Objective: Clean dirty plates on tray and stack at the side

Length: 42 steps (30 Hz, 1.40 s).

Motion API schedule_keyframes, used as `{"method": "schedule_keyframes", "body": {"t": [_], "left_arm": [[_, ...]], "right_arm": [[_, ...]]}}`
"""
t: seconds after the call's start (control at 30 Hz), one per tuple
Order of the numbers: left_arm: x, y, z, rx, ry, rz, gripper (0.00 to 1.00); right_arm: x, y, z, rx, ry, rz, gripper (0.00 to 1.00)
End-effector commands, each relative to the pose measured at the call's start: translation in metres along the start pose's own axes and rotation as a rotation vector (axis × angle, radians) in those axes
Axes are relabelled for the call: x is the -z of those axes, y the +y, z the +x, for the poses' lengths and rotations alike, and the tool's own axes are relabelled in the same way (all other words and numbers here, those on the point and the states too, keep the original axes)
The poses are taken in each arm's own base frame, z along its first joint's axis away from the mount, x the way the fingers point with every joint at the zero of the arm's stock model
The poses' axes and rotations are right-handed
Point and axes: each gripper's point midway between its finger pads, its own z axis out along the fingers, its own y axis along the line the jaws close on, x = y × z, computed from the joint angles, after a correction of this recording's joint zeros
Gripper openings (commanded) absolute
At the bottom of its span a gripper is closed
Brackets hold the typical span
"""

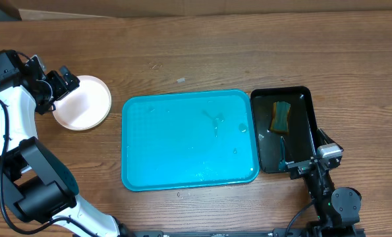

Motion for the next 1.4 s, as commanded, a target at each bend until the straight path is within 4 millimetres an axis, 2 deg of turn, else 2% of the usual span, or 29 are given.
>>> {"method": "schedule_keyframes", "body": {"t": [0.0,0.17,0.27,0.33,0.4,0.5,0.53,0.6,0.67,0.77,0.9,1.03,1.17,1.27,1.37], "left_arm": [[0.005,-0.003,-0.008,-0.03,-0.024,0.001,1.0],[0.004,-0.006,-0.007,-0.037,-0.02,0.003,1.0],[0.009,-0.021,-0.007,-0.067,-0.029,0.014,1.0],[0.024,-0.038,-0.009,-0.101,-0.058,0.025,1.0],[0.048,-0.062,-0.012,-0.148,-0.11,0.042,1.0],[0.097,-0.108,-0.013,-0.238,-0.214,0.102,1.0],[0.127,-0.134,-0.009,-0.289,-0.276,0.142,1.0],[0.166,-0.16,-0.002,-0.344,-0.352,0.19,1.0],[0.201,-0.177,0.006,-0.382,-0.421,0.228,1.0],[0.25,-0.191,0.018,-0.423,-0.523,0.274,1.0],[0.297,-0.182,0.038,-0.445,-0.615,0.245,1.0],[0.316,-0.167,0.068,-0.442,-0.646,0.233,1.0],[0.312,-0.15,0.106,-0.425,-0.647,0.242,1.0],[0.294,-0.134,0.131,-0.418,-0.659,0.244,1.0],[0.281,-0.125,0.146,-0.428,-0.722,0.262,1.0]], "right_arm": [[0.0,-0.004,0.002,0.004,-0.004,0.019,1.0],[0.0,-0.004,0.002,0.004,-0.005,0.019,1.0],[0.0,-0.004,0.002,0.004,-0.004,0.019,1.0],[0.0,-0.004,0.002,0.004,-0.004,0.019,1.0],[0.0,-0.004,0.002,0.004,-0.004,0.019,1.0],[0.0,-0.004,0.002,0.004,-0.005,0.019,1.0],[0.0,-0.004,0.002,0.004,-0.005,0.019,1.0],[0.0,-0.004,0.002,0.004,-0.005,0.019,1.0],[0.0,-0.004,0.002,0.004,-0.004,0.019,1.0],[0.0,-0.004,0.002,0.004,-0.005,0.019,1.0],[0.0,-0.004,0.002,0.004,-0.005,0.019,1.0],[0.0,-0.004,0.002,0.004,-0.004,0.018,1.0],[0.0,-0.004,0.002,0.004,-0.005,0.019,1.0],[0.0,-0.004,0.002,0.004,-0.005,0.019,1.0],[0.0,-0.004,0.002,0.004,-0.004,0.019,1.0]]}}
